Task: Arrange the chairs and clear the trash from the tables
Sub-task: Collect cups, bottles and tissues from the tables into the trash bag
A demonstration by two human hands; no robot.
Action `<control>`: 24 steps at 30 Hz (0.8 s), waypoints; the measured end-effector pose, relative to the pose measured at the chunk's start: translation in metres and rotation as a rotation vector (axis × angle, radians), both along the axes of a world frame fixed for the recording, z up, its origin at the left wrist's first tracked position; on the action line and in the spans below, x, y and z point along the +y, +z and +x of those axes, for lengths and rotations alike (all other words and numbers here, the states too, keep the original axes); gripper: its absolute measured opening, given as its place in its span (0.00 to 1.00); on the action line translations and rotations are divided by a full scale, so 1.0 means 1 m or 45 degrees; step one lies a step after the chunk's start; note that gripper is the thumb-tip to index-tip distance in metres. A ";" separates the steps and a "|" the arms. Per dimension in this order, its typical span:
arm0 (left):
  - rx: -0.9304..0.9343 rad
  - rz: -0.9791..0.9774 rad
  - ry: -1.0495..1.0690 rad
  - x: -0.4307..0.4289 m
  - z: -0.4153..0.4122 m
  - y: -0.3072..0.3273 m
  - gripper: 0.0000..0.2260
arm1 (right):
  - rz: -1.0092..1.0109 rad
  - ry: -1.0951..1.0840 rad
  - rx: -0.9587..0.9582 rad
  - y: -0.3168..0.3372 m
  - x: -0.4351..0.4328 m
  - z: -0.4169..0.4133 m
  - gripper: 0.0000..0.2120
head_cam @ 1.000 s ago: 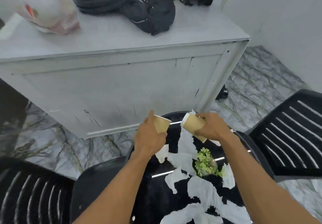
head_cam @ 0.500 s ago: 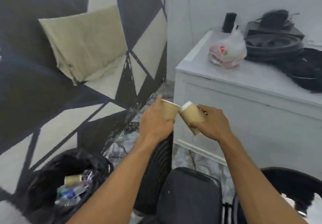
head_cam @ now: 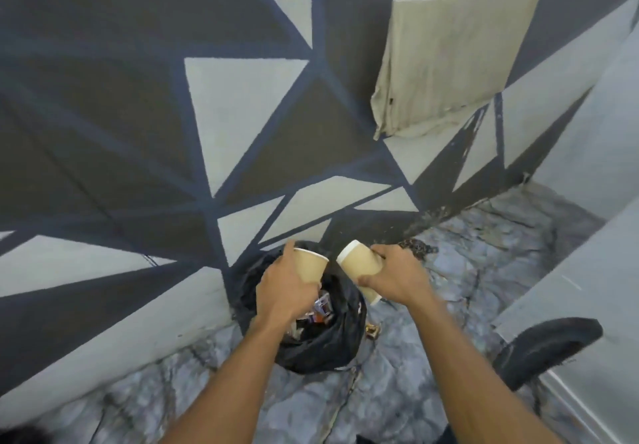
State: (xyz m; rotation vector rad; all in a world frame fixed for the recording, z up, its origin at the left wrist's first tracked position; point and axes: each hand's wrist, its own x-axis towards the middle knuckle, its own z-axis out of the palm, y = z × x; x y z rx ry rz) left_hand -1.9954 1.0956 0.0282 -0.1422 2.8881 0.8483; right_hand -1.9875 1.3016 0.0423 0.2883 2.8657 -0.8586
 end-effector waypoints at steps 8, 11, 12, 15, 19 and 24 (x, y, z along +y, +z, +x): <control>-0.197 -0.091 0.120 -0.056 -0.070 -0.065 0.43 | -0.006 0.217 -0.247 -0.071 -0.057 -0.101 0.34; -0.259 -0.115 0.126 -0.061 -0.109 -0.085 0.44 | 0.000 0.259 -0.285 -0.098 -0.070 -0.145 0.33; -0.282 -0.129 0.128 -0.063 -0.123 -0.092 0.45 | 0.005 0.279 -0.289 -0.108 -0.075 -0.159 0.32; -0.309 -0.151 0.163 -0.070 -0.166 -0.118 0.45 | 0.009 0.301 -0.301 -0.142 -0.090 -0.204 0.36; -0.263 -0.135 0.217 -0.080 -0.202 -0.144 0.48 | 0.038 0.252 -0.267 -0.177 -0.099 -0.242 0.45; -0.291 -0.090 0.231 -0.091 -0.209 -0.156 0.44 | 0.006 0.221 -0.266 -0.200 -0.097 -0.257 0.34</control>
